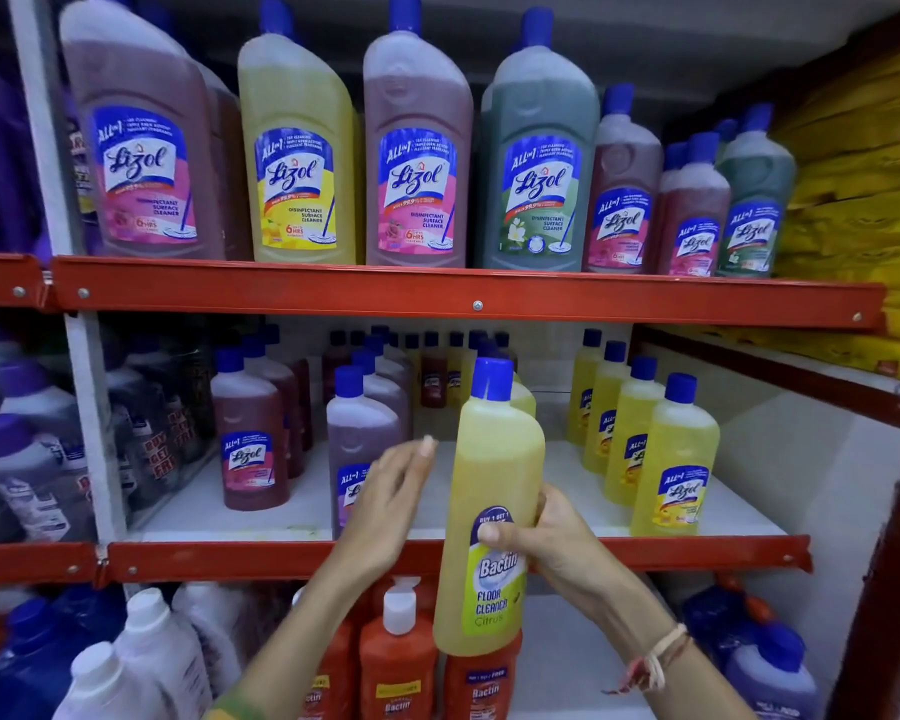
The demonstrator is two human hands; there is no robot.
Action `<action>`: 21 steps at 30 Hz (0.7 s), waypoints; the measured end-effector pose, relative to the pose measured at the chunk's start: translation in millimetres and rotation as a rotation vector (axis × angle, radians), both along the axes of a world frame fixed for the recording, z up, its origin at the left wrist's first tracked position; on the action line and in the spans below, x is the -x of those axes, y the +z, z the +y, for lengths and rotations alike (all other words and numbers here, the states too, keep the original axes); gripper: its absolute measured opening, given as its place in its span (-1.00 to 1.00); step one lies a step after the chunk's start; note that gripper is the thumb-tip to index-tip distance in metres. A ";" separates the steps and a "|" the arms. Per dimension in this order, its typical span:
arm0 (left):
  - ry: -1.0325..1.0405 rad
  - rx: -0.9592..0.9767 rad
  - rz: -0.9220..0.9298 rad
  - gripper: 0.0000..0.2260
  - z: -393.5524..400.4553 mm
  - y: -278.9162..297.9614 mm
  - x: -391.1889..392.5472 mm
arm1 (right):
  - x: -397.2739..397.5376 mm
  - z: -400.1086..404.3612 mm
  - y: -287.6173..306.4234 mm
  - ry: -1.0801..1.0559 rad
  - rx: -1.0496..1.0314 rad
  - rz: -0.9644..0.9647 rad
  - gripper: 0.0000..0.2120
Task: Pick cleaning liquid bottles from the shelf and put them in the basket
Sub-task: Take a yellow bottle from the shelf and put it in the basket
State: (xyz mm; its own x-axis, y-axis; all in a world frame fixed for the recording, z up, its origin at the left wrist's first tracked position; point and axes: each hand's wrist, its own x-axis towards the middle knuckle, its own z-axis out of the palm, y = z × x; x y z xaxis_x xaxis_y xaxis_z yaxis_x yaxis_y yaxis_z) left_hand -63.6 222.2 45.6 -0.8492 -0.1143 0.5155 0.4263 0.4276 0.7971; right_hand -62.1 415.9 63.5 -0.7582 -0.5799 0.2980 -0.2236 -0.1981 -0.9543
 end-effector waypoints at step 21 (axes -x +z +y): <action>-0.201 -0.336 -0.150 -0.64 53.1 24.4 -67.9 | -12.7 32.2 -39.9 0.012 -0.227 -0.022 -0.47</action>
State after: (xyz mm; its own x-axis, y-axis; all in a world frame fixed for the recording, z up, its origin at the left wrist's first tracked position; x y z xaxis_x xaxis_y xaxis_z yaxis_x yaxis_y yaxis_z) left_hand 4.4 275.3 70.0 -0.9347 -0.0789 0.3465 0.3431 0.0531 0.9378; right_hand -49.5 448.1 23.6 -0.7555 -0.6395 0.1421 -0.2011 0.0199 -0.9794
